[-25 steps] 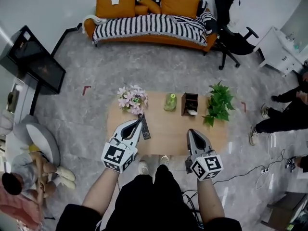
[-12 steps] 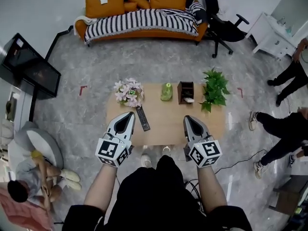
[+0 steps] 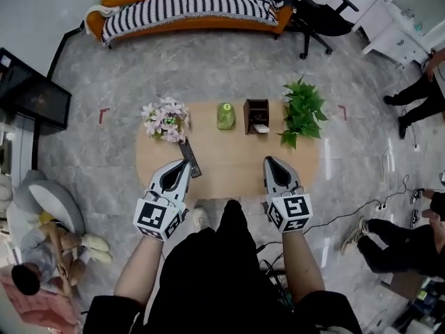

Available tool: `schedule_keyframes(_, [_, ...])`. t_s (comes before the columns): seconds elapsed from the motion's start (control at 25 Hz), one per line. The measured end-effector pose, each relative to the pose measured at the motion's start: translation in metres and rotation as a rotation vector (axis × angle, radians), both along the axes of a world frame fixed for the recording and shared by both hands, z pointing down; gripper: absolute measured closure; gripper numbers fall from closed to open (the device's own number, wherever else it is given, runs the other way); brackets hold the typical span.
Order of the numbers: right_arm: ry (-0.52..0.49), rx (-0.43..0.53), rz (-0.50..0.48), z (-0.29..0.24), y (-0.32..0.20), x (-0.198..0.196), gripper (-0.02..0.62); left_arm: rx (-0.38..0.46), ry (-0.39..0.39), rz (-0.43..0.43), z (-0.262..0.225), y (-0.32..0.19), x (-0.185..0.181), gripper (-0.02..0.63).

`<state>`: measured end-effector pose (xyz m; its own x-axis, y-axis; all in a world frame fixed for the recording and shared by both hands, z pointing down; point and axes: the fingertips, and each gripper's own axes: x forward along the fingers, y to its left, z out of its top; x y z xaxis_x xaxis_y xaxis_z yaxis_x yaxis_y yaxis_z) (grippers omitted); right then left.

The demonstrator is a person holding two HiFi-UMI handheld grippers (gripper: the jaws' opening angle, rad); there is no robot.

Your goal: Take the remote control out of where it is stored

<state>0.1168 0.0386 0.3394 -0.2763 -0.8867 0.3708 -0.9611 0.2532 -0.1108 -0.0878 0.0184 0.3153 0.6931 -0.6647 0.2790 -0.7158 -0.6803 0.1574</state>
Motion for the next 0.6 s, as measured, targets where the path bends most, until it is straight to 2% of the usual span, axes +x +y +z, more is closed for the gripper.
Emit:
schedule_keyframes(0.44, [0.256,-0.175,-0.181,0.088,-0.084,0.051,0.583,-0.082,-0.079,0.047,0.058,-0.050,0.080,0.598])
schedule_keyframes(0.52, [0.341,-0.209,-0.235,0.109,-0.100,0.056,0.528,-0.096,-0.082,0.041,0.068,-0.060,0.089,0.598])
schedule_keyframes(0.6, [0.392,-0.244,-0.290,0.128,-0.116,0.058,0.506,-0.117,-0.070,0.024,0.078,-0.068,0.096,0.598])
